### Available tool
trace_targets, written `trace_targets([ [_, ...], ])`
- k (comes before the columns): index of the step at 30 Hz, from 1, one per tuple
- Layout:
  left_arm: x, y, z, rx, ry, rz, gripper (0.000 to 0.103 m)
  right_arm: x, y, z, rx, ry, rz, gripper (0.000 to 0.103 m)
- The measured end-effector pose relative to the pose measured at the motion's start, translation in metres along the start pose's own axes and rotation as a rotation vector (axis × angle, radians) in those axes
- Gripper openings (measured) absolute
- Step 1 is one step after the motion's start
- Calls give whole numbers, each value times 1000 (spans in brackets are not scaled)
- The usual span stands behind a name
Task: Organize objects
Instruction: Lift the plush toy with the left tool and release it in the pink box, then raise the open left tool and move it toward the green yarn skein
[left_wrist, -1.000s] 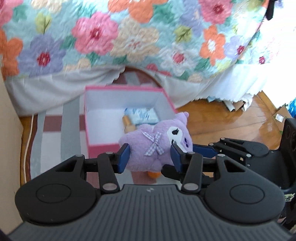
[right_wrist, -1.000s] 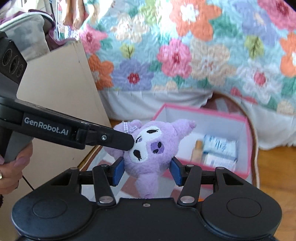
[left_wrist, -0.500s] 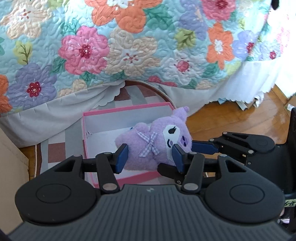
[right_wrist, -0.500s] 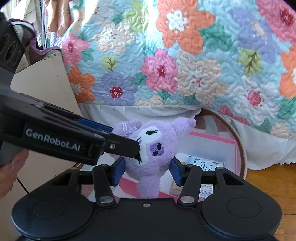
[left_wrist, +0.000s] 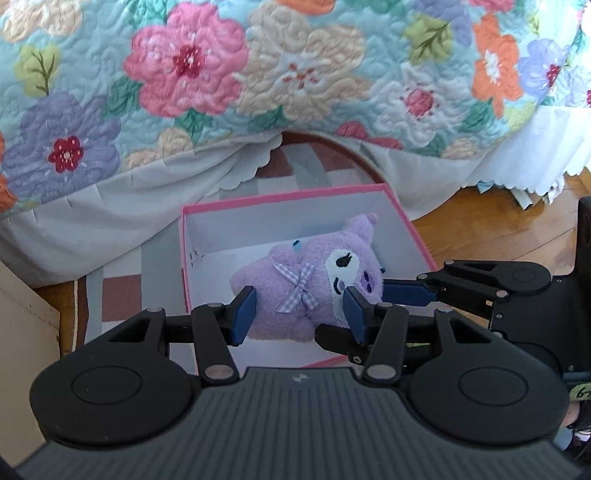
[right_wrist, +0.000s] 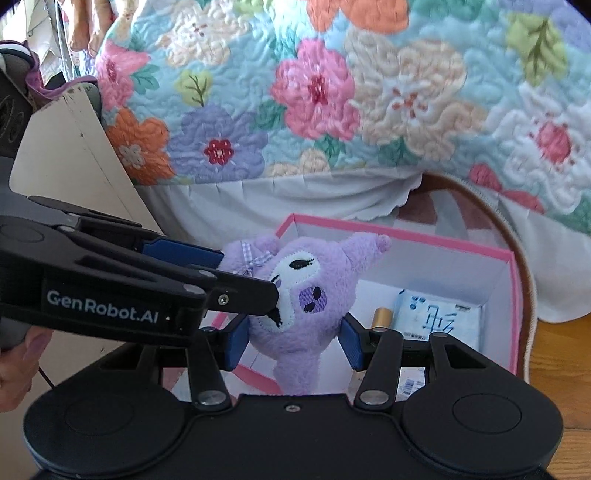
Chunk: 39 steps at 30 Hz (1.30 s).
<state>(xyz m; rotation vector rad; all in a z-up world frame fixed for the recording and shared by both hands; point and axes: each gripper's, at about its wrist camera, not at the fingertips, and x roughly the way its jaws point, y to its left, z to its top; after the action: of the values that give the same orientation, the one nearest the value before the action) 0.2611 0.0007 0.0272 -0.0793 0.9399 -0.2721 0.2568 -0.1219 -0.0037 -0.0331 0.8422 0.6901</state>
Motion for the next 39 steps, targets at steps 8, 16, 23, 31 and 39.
trace_targets([
  [8, 33, 10, -5, -1, 62, 33, 50, 32, -9, -8, 36, 50, 35, 57],
  [16, 78, 30, -7, -37, 157, 23, 49, 73, -20, -16, 46, 118, 36, 56],
  [23, 113, 39, -7, -78, 229, 21, 46, 104, -33, -20, 82, 201, 33, 56],
  [31, 131, 33, -6, -49, 233, 70, 46, 119, -34, -18, 86, 248, 67, 55],
  [39, 116, 46, -8, -128, 215, 68, 47, 101, -33, -26, 77, 233, 67, 56],
])
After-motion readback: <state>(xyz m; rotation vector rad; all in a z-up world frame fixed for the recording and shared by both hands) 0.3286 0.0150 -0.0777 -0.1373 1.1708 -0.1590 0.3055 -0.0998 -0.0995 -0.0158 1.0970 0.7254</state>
